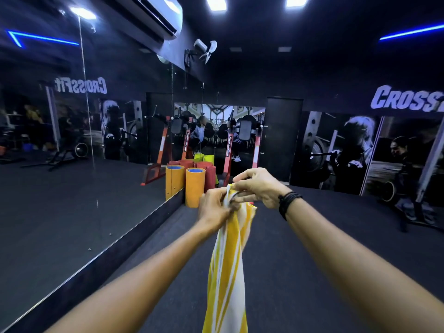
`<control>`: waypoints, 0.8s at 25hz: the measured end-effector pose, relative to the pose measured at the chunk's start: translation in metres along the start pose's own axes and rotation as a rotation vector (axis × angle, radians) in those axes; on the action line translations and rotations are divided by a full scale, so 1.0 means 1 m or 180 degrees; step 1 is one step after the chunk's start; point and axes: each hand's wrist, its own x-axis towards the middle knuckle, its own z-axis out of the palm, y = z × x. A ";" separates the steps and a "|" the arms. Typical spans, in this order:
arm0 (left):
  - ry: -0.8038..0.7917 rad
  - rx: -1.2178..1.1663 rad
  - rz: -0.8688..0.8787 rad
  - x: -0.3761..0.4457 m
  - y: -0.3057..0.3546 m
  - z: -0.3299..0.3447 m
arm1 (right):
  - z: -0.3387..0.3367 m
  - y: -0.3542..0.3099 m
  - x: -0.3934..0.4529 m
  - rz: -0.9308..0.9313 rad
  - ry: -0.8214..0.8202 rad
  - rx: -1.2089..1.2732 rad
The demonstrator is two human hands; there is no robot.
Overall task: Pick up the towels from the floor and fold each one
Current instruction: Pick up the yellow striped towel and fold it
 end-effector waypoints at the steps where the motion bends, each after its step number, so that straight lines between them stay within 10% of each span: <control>1: 0.0153 0.0086 0.0036 0.002 -0.001 -0.001 | -0.003 0.000 -0.001 0.0038 -0.0171 -0.0146; 12: 0.0581 -0.0557 -0.0238 0.043 0.004 -0.024 | -0.034 0.070 0.007 -0.0721 -0.0113 -0.4051; 20: -0.0195 -0.0771 0.0035 0.043 0.009 -0.051 | -0.018 0.064 0.018 -0.1603 0.0101 -0.2836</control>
